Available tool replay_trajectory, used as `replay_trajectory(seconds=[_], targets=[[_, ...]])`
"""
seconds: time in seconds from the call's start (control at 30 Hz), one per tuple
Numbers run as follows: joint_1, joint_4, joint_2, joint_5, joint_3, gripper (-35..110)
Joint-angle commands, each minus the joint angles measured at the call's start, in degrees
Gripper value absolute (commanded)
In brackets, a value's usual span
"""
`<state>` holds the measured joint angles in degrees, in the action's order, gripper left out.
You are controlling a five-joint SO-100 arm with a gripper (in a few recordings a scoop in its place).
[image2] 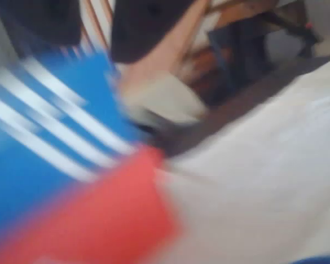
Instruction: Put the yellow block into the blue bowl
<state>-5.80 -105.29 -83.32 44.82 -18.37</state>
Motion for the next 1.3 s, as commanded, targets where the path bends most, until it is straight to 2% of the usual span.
replay_trajectory(seconds=[0.0,0.17,0.4,0.9,1.27], targets=[[-4.66,-0.18,-9.93,-4.66,-1.93,0],[-10.55,-0.09,-21.88,-8.09,-16.96,0],[-18.37,2.72,-44.56,-10.46,-49.22,0],[-19.34,35.77,-81.04,-15.38,-115.84,0],[-22.94,54.40,-101.16,-15.29,-144.67,0]])
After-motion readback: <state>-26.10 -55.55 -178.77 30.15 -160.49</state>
